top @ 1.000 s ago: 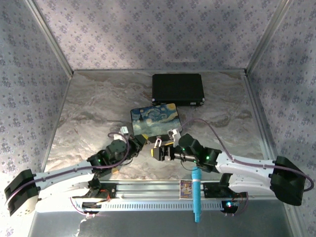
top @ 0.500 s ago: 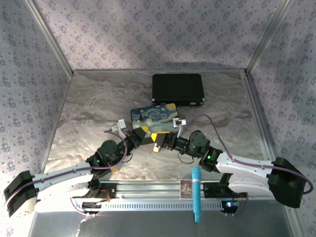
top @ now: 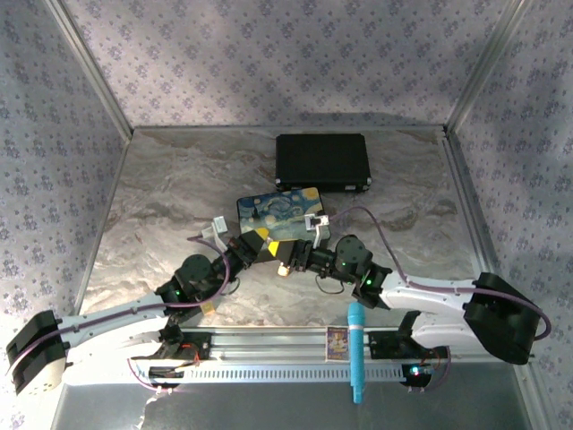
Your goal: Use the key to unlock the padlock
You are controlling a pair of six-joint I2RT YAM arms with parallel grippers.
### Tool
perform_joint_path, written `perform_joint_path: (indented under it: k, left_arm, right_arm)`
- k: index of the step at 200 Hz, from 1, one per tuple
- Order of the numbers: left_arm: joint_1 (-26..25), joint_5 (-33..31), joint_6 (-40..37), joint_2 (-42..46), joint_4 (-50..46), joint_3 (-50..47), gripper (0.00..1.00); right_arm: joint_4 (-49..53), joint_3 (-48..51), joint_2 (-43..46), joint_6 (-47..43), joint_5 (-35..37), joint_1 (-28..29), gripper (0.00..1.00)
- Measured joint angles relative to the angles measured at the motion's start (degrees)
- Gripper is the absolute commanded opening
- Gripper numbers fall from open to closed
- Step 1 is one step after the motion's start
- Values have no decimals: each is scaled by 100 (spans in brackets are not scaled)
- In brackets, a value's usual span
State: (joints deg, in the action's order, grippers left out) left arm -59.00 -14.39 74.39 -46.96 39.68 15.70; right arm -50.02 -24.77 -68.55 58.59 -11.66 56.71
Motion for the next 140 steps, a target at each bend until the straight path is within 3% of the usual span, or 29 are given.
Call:
perform_joint_path:
  k: [14, 35, 90, 95, 108, 118, 126, 140]
  left_arm:
    - [0, -4, 2, 31, 2, -24, 0]
    - [0, -11, 4, 76, 11, -70, 0]
    - [-2, -85, 15, 363, -129, -131, 0]
    - [-2, -85, 24, 402, -192, -131, 9]
    - [-26, -83, 50, 527, -413, -127, 44]
    - [-33, -142, 146, 654, -723, -107, 62]
    - [-31, -184, 203, 750, -1047, -74, 68]
    - [-28, -267, 354, 868, -1600, 26, 66]
  right_arm:
    - [-114, -46, -114, 55, -74, 0, 28]
    - [-219, -164, -330, 127, -157, -2, 0]
    - [-378, -175, -431, 225, -168, 31, 0]
    - [-343, -175, -417, 205, -166, 37, 0]
    - [-120, -175, -323, 109, -166, 44, 0]
    - [254, -190, -175, -57, -157, 42, 0]
    - [734, -254, 9, -302, -103, 44, 0]
    - [1725, -498, 343, -815, 92, 105, 0]
